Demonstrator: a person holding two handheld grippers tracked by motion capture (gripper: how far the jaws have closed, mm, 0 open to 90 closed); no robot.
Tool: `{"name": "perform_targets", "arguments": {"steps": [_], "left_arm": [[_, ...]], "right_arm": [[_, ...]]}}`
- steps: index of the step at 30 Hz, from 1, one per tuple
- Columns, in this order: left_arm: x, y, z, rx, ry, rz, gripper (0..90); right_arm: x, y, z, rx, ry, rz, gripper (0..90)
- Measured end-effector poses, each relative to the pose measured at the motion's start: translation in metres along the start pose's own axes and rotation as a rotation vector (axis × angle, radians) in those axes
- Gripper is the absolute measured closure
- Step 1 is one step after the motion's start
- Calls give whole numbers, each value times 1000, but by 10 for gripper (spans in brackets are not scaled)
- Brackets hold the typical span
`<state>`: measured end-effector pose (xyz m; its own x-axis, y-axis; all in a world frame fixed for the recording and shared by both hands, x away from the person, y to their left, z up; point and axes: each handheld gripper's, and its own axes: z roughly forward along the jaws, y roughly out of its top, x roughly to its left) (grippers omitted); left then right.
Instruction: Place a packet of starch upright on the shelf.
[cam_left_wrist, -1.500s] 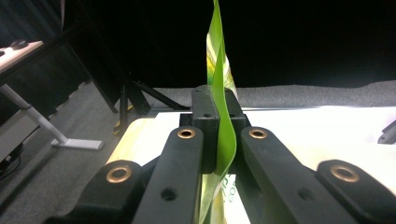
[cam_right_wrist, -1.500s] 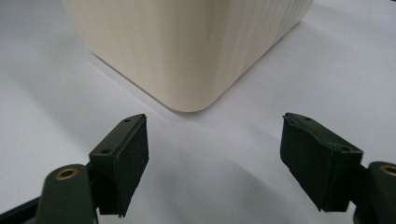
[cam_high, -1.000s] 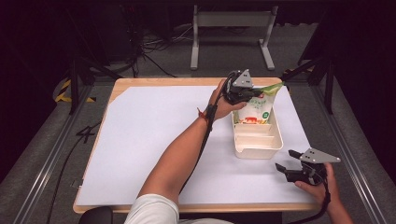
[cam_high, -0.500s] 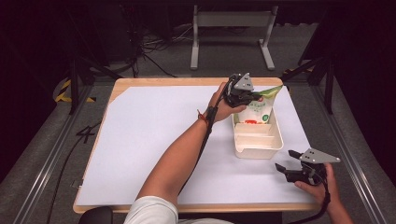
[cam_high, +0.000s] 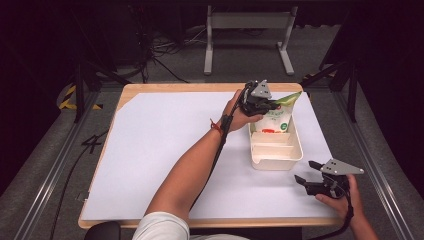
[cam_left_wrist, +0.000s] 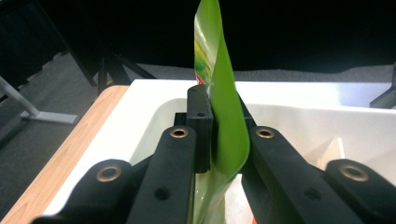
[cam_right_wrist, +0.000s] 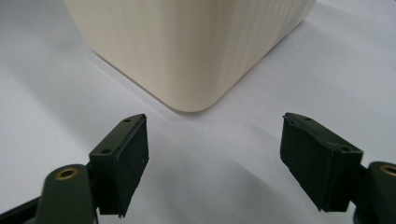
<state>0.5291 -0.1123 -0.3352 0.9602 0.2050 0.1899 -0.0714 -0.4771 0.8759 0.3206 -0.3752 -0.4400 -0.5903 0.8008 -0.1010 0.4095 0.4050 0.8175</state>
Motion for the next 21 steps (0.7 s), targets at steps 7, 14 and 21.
{"name": "perform_targets", "arguments": {"steps": [7, 14, 21], "left_arm": [[-1, 2, -3, 17, 25, 10, 813], [-3, 5, -9, 29, 38, 22, 752], [-2, 7, -22, 53, 68, 45, 685]], "right_arm": [[0, 0, 0, -2, 3, 0, 236], [0, 0, 0, -2, 2, 1, 237], [0, 0, 0, -2, 2, 1, 236]]}}
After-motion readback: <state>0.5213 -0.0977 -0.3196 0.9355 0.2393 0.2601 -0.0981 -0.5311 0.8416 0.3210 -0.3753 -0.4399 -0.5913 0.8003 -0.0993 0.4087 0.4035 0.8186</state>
